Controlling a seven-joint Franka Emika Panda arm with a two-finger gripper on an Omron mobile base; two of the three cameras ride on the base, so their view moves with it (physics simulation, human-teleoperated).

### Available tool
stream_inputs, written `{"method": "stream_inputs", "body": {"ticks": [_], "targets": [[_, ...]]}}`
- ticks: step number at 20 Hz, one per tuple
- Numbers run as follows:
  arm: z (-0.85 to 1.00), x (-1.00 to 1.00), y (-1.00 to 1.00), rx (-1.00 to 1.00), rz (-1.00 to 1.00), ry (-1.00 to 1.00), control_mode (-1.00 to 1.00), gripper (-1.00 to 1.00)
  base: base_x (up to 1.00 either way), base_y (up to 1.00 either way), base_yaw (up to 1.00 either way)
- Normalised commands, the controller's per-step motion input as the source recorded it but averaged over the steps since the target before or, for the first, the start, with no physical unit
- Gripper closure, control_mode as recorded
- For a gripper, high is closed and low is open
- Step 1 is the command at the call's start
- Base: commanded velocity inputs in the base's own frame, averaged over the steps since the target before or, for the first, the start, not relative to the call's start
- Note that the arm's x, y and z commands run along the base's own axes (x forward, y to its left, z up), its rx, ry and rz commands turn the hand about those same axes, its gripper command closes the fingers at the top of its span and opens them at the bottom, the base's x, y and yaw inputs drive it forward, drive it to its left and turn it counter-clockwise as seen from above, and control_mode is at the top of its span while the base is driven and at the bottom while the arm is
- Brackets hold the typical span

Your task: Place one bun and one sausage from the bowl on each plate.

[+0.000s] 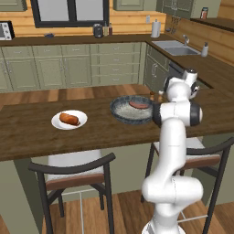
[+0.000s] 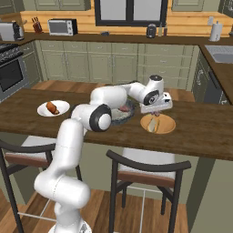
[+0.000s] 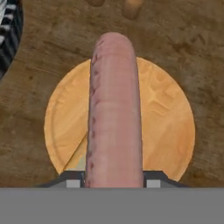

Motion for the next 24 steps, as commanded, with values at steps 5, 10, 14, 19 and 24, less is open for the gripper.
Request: {"method": "stream_inputs", "body": {"ticks": [5,10,14,19,24], "targets": [[-0.60,-0.14,-0.42,0.02,0.00,0.16,-1.00,1.00,0.00,0.00,0.00],[-0.15,-0.67,0.30,0.00,0.00,0.12,-1.00,1.00,0.00,0.00,0.00],[0.04,-0.67,0.50,-0.02,0.00,0.05,-1.00,1.00,0.00,0.00,0.00],[-0.37,0.12,-0.03,-0.01,-0.01,0.09,-1.00,1.00,0.00,0.00,0.00],[-0.52,0.18,-0.28,0.00,-0.03,-0.01,-1.00,1.00,0.00,0.00,0.00]]}}
